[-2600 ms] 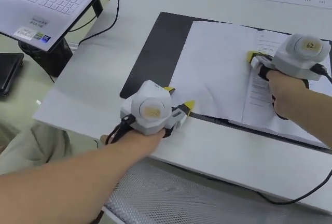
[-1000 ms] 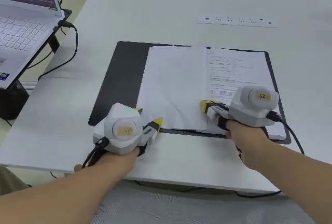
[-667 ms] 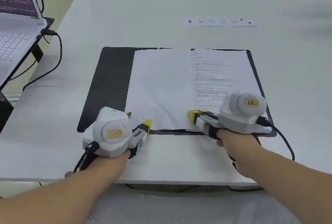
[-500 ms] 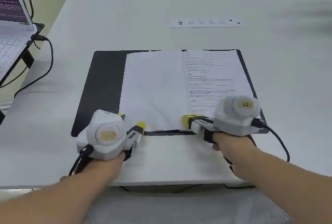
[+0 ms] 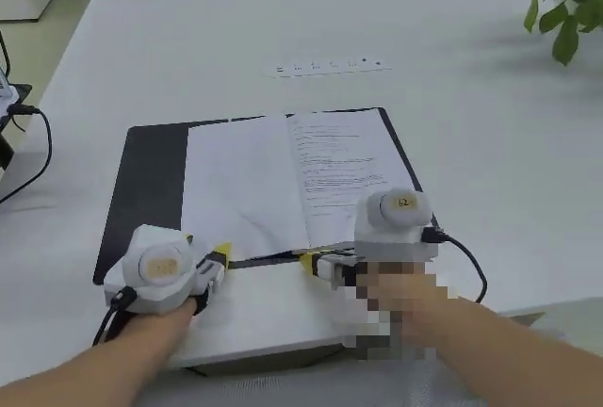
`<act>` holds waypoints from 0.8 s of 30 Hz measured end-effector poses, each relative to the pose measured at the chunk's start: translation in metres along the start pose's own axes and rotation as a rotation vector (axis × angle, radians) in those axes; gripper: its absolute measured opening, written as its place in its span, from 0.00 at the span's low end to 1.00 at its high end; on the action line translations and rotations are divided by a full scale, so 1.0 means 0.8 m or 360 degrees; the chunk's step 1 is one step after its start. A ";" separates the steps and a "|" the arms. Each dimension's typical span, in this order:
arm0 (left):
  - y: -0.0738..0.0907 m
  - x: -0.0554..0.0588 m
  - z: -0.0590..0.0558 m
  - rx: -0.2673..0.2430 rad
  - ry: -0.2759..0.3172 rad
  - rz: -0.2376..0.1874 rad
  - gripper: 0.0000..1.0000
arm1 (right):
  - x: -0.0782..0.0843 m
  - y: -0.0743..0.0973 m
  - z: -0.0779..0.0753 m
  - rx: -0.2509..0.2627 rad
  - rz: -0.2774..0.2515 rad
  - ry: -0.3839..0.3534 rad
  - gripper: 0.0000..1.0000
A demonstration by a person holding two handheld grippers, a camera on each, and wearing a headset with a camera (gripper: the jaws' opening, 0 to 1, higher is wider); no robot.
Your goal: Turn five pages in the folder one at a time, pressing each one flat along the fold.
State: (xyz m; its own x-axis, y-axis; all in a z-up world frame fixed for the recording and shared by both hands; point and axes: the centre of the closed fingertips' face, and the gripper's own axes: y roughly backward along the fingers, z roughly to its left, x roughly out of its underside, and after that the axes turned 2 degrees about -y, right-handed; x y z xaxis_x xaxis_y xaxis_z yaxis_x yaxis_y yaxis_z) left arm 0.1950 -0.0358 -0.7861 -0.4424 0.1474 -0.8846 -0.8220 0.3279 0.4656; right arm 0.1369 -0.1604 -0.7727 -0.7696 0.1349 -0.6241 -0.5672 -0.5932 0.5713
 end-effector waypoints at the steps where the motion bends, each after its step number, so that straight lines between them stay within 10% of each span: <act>1: 0.000 0.000 0.000 -0.0002 -0.0002 0.0007 0.33 | -0.003 0.007 0.004 -0.0010 -0.0023 -0.0043 0.00; 12: 0.009 -0.013 -0.017 0.0099 0.0296 0.0231 0.42 | -0.071 0.097 0.015 0.0025 -0.0337 -0.0129 0.00; 17: 0.034 -0.078 -0.037 0.0160 0.0408 0.0035 0.43 | -0.096 0.141 -0.005 0.0137 -0.0430 -0.0158 0.06; 24: 0.081 -0.128 -0.049 0.0193 0.0473 -0.0097 0.67 | -0.090 0.168 -0.020 0.0284 -0.0385 -0.0025 0.32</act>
State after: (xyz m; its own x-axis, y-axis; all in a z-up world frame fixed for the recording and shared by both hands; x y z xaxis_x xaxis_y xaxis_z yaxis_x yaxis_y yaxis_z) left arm 0.1729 -0.0661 -0.6640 -0.4937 -0.1493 -0.8568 -0.8094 0.4393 0.3898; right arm 0.1207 -0.2624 -0.6592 -0.6094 0.2687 -0.7459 -0.7762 -0.3938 0.4923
